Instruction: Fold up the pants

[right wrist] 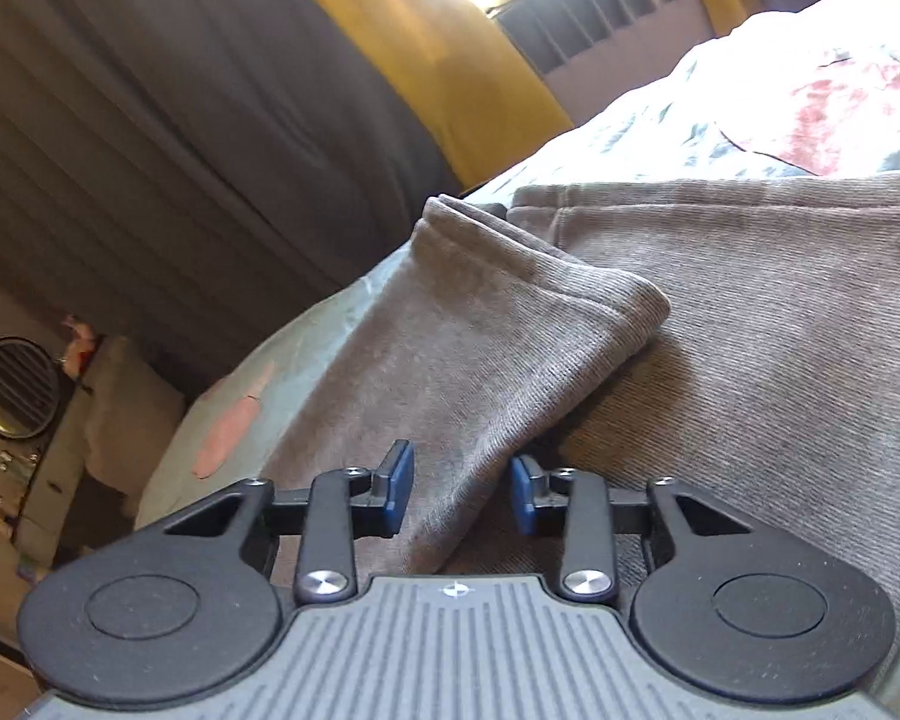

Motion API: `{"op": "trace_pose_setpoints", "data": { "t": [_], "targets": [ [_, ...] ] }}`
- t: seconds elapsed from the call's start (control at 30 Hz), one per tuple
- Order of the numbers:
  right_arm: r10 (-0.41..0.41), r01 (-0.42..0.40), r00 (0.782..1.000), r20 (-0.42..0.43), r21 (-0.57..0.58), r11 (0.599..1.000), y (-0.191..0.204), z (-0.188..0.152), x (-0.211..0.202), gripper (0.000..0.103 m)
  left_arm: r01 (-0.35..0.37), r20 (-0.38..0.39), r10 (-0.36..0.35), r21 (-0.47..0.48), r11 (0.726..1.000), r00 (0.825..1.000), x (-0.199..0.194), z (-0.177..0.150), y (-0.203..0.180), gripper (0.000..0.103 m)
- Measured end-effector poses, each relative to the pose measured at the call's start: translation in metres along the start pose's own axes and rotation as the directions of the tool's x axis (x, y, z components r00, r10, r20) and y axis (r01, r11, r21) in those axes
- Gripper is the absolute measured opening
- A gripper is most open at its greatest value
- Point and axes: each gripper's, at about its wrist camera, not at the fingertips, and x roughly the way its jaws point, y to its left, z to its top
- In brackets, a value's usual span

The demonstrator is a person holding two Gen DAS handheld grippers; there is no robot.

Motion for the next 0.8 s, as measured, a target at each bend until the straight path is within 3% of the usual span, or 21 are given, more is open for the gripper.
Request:
{"op": "trace_pose_setpoints", "data": {
  "t": [0.1, 0.17, 0.23, 0.33, 0.4, 0.43, 0.5, 0.63, 0.8],
  "targets": [
    [0.007, -0.007, 1.000, 0.003, -0.010, 1.000, -0.002, 0.003, 0.004, 0.015, -0.016, -0.068, 0.011, -0.066, 0.998, 0.998, 0.038, 0.012, 0.006, 0.099],
    [0.025, -0.025, 1.000, 0.004, 0.011, 1.000, -0.008, 0.001, 0.002, 0.015, -0.059, -0.111, 0.048, -0.106, 0.993, 0.993, 0.059, 0.011, 0.011, 0.068],
    [0.026, -0.026, 1.000, 0.005, 0.027, 0.999, -0.013, 0.003, 0.002, 0.016, -0.063, -0.176, 0.031, -0.181, 0.981, 0.984, 0.078, 0.011, 0.021, 0.062],
    [0.043, -0.043, 0.999, 0.013, 0.069, 0.997, -0.018, 0.008, 0.004, 0.018, -0.028, -0.204, -0.027, -0.263, 0.964, 0.979, 0.092, 0.009, 0.031, 0.057],
    [0.049, -0.050, 0.999, 0.015, 0.082, 0.995, -0.019, 0.009, 0.006, 0.018, -0.019, -0.212, -0.041, -0.271, 0.962, 0.976, 0.096, 0.009, 0.032, 0.039],
    [0.046, -0.047, 0.999, 0.013, 0.080, 0.996, -0.019, 0.009, 0.007, 0.018, -0.023, -0.217, -0.037, -0.266, 0.964, 0.975, 0.094, 0.007, 0.028, 0.019],
    [0.038, -0.039, 0.999, 0.020, 0.062, 0.997, -0.016, 0.009, 0.006, 0.006, -0.013, -0.212, -0.045, -0.267, 0.964, 0.976, 0.087, 0.007, 0.028, 0.015],
    [0.052, -0.053, 0.998, 0.041, 0.035, 0.998, -0.008, 0.015, -0.010, 0.005, 0.047, -0.158, -0.090, -0.257, 0.965, 0.983, 0.042, 0.006, 0.027, 0.012],
    [0.096, -0.094, 0.991, 0.097, -0.034, 0.995, 0.005, 0.030, -0.054, 0.005, 0.111, -0.049, -0.118, -0.120, 0.987, 0.992, -0.063, -0.020, 0.015, 0.012]
  ]
}}
